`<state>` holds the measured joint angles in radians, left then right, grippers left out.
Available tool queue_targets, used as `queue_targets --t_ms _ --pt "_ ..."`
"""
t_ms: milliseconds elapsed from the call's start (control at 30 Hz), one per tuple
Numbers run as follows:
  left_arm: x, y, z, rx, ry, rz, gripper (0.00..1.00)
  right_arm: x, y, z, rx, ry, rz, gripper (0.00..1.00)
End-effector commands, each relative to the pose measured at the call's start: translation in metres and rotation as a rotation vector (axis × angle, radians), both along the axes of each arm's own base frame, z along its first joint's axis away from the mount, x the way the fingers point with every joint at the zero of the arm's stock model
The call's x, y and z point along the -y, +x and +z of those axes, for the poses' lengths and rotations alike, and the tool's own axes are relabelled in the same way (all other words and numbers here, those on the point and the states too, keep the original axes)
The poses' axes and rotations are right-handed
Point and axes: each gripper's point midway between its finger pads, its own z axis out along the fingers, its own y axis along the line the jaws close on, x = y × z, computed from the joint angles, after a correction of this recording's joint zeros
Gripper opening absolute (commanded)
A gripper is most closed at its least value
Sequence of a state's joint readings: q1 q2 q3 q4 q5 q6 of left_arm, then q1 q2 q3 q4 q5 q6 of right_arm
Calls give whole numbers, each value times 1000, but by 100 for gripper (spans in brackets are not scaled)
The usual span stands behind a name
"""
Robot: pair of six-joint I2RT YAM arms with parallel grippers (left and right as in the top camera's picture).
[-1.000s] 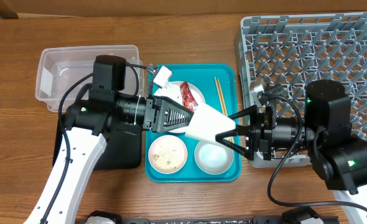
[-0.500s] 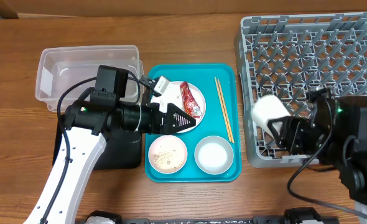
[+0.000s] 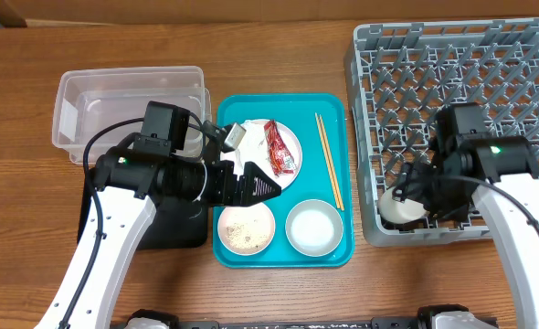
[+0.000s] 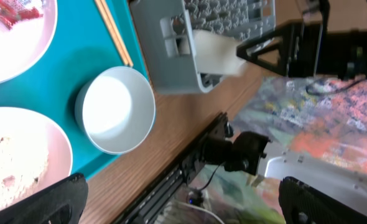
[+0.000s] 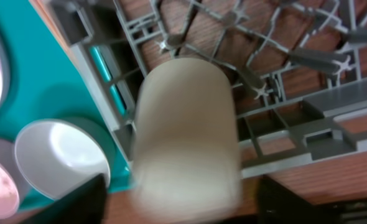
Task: Sort waste into correct bins and load items into the dishwasher
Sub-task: 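Place the white cup upside down in the dish rack with the right gripper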
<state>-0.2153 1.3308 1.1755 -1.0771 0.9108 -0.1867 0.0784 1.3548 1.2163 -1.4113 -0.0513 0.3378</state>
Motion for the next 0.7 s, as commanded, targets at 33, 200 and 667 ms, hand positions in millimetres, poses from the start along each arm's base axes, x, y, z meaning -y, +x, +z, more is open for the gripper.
queue_targets --t_ms 33,200,667 --pt "-1 -4 5 62 9 -46 100 2 -7 -5 -53 -9 -12 99" --pt "-7 -2 -3 65 67 -32 97 1 6 15 42 -1 -12 100" --pt "-23 -19 -110 101 762 122 68 -57 30 161 685 361 138 98"
